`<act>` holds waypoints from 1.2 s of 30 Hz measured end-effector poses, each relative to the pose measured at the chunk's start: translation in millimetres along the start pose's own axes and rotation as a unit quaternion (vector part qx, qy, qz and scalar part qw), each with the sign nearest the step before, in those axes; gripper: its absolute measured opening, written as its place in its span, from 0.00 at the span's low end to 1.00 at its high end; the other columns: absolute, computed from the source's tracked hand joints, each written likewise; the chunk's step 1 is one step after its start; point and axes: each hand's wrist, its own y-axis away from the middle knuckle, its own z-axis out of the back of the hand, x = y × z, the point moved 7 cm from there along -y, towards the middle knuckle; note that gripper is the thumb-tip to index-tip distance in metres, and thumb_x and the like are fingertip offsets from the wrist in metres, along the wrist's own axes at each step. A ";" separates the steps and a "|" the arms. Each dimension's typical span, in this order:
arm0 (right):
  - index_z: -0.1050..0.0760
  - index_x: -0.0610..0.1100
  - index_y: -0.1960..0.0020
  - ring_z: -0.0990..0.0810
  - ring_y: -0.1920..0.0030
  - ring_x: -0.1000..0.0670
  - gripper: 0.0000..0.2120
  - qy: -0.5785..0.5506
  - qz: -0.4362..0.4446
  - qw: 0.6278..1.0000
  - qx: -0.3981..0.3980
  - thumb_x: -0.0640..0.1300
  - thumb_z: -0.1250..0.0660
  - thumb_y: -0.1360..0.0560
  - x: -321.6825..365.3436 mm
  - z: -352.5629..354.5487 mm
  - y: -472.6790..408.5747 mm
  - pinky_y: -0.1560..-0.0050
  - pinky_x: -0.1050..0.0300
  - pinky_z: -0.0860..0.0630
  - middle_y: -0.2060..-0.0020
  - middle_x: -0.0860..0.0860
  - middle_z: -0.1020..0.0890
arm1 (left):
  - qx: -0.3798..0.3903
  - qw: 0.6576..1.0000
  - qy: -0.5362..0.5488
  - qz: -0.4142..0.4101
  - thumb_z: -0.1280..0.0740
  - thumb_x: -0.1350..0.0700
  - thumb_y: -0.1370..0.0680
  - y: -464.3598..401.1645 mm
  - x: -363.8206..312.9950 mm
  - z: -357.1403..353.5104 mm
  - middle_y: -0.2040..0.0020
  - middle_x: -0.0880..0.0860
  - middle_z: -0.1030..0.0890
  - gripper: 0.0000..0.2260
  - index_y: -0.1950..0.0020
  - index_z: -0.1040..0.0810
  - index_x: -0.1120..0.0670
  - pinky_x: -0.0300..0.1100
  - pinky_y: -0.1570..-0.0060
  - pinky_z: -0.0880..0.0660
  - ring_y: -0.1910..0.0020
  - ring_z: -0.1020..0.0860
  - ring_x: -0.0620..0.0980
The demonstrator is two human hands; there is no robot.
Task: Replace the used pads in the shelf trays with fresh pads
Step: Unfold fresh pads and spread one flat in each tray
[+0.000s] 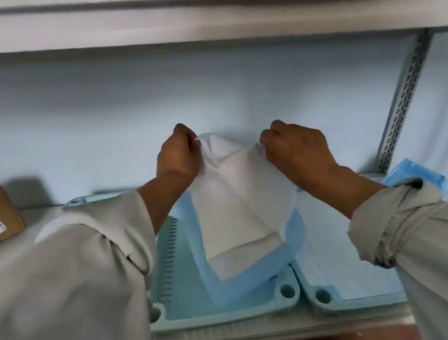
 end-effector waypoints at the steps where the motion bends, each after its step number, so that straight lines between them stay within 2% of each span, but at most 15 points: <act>1: 0.25 0.42 0.68 0.28 0.78 0.45 0.09 0.013 0.009 1.000 -0.023 0.34 0.26 0.39 1.4 5.0 1.3 0.72 0.67 0.55 0.72 0.47 0.26 | -0.018 0.999 0.021 -0.022 0.41 0.58 0.20 -1.5 -7.3 6.3 0.49 0.59 0.20 0.08 0.44 0.28 0.59 0.44 0.51 0.28 0.49 0.23 0.59; 3: 0.25 0.44 0.67 0.26 0.77 0.45 0.04 -0.006 0.055 0.998 -0.034 0.37 0.31 0.38 12.6 10.0 9.8 0.76 0.66 0.47 0.72 0.48 0.25 | -0.039 0.996 0.047 -0.060 0.41 0.59 0.20 0.6 -16.1 11.9 0.53 0.59 0.21 0.06 0.45 0.28 0.60 0.43 0.56 0.31 0.53 0.23 0.58; 5: 0.23 0.45 0.64 0.21 0.70 0.43 0.05 -0.083 0.078 0.992 0.052 0.43 0.36 0.31 24.8 -2.7 23.9 0.72 0.61 0.32 0.68 0.48 0.21 | -0.035 0.995 0.051 -0.075 0.41 0.59 0.20 8.3 -15.4 7.7 0.59 0.56 0.24 0.06 0.45 0.29 0.60 0.40 0.61 0.36 0.59 0.26 0.55; 7: 0.23 0.47 0.62 0.21 0.60 0.45 0.15 -0.182 0.010 0.953 0.241 0.55 0.40 0.24 27.9 -34.8 42.0 0.62 0.57 0.30 0.62 0.49 0.20 | -0.012 0.996 0.033 -0.085 0.42 0.59 0.19 18.1 -9.6 -3.2 0.61 0.54 0.25 0.06 0.46 0.29 0.60 0.40 0.61 0.37 0.60 0.28 0.54; 10: 0.25 0.52 0.46 0.23 0.44 0.47 0.15 -0.271 -0.117 0.924 0.243 0.61 0.37 0.26 16.7 -57.7 58.0 0.49 0.53 0.27 0.48 0.51 0.22 | 0.018 0.995 0.007 -0.095 0.43 0.57 0.19 30.5 -1.5 -15.7 0.60 0.54 0.24 0.06 0.46 0.29 0.58 0.39 0.60 0.37 0.60 0.28 0.54; 13: 0.36 0.51 0.30 0.30 0.33 0.47 0.38 -0.316 -0.161 0.868 0.347 0.63 0.28 0.34 21.3 -86.9 73.8 0.36 0.48 0.31 0.33 0.51 0.30 | 0.031 0.994 -0.002 -0.103 0.43 0.57 0.19 32.9 -0.1 -15.9 0.61 0.53 0.24 0.06 0.46 0.29 0.57 0.42 0.58 0.32 0.61 0.27 0.54; 16: 0.24 0.49 0.51 0.24 0.47 0.48 0.17 -0.344 -0.156 0.831 0.408 0.59 0.27 0.32 34.6 -109.7 88.1 0.48 0.55 0.29 0.49 0.50 0.22 | 0.041 0.992 -0.015 -0.116 0.43 0.57 0.19 31.3 -2.3 -12.5 0.62 0.53 0.24 0.06 0.46 0.29 0.56 0.43 0.58 0.32 0.61 0.27 0.55; 18: 0.33 0.49 0.67 0.28 0.63 0.51 0.16 -0.363 -0.161 0.829 0.395 0.54 0.31 0.27 35.4 -112.7 90.8 0.62 0.58 0.34 0.66 0.51 0.27 | 0.051 0.989 -0.038 -0.130 0.43 0.58 0.19 31.4 -1.7 -10.2 0.63 0.52 0.24 0.06 0.45 0.30 0.56 0.42 0.60 0.33 0.62 0.27 0.55; 21: 0.37 0.49 0.67 0.28 0.63 0.48 0.16 -0.352 -0.200 0.849 0.340 0.51 0.35 0.25 17.2 -110.1 84.6 0.65 0.56 0.35 0.67 0.52 0.29 | 0.079 0.983 -0.072 -0.152 0.43 0.54 0.19 30.3 0.7 -5.0 0.64 0.49 0.25 0.07 0.43 0.32 0.55 0.42 0.60 0.32 0.61 0.25 0.56; 23: 0.36 0.50 0.67 0.27 0.61 0.47 0.17 -0.345 -0.227 0.868 0.276 0.55 0.34 0.26 -3.4 -100.6 77.8 0.61 0.55 0.34 0.66 0.51 0.27 | 0.138 0.973 -0.098 -0.156 0.40 0.44 0.21 30.5 3.1 -7.0 0.56 0.51 0.22 0.15 0.38 0.34 0.51 0.43 0.55 0.30 0.55 0.23 0.55; 25: 0.34 0.50 0.67 0.28 0.64 0.51 0.18 -0.375 -0.211 0.863 0.265 0.59 0.30 0.29 -13.7 -93.7 74.2 0.61 0.55 0.34 0.68 0.54 0.28 | 0.216 0.942 -0.188 -0.173 0.36 0.36 0.26 33.5 9.6 -16.3 0.44 0.51 0.22 0.27 0.33 0.37 0.47 0.44 0.48 0.29 0.47 0.24 0.54; 27: 0.31 0.50 0.63 0.29 0.64 0.54 0.17 -0.391 -0.138 0.840 0.351 0.60 0.26 0.34 -11.4 -94.6 79.8 0.62 0.59 0.35 0.66 0.56 0.28 | 0.274 0.882 -0.321 -0.207 0.31 0.39 0.28 40.1 16.3 -28.8 0.38 0.51 0.24 0.32 0.29 0.39 0.46 0.44 0.44 0.29 0.40 0.26 0.53; 31: 0.30 0.54 0.55 0.26 0.52 0.52 0.16 -0.279 -0.056 0.776 0.563 0.57 0.25 0.34 -6.4 -106.8 119.1 0.50 0.58 0.29 0.51 0.54 0.25 | 0.286 0.796 -0.489 -0.215 0.33 0.47 0.24 47.0 27.0 -42.8 0.40 0.51 0.23 0.18 0.36 0.29 0.50 0.44 0.44 0.29 0.39 0.25 0.53; 33: 0.29 0.52 0.57 0.26 0.53 0.50 0.11 -0.263 -0.073 0.793 0.545 0.54 0.28 0.29 -9.7 -102.3 121.5 0.54 0.59 0.30 0.52 0.51 0.25 | 0.268 0.757 -0.546 -0.238 0.33 0.48 0.24 51.9 25.4 -49.6 0.42 0.52 0.22 0.15 0.39 0.24 0.51 0.44 0.45 0.29 0.40 0.25 0.53; 36: 0.26 0.47 0.51 0.23 0.50 0.47 0.11 -0.234 -0.137 0.856 0.439 0.54 0.34 0.25 -24.9 -91.0 108.9 0.54 0.56 0.31 0.51 0.48 0.22 | 0.156 0.739 -0.567 -0.328 0.25 0.48 0.31 56.1 1.5 -53.5 0.49 0.55 0.22 0.14 0.50 0.18 0.53 0.43 0.61 0.32 0.49 0.23 0.54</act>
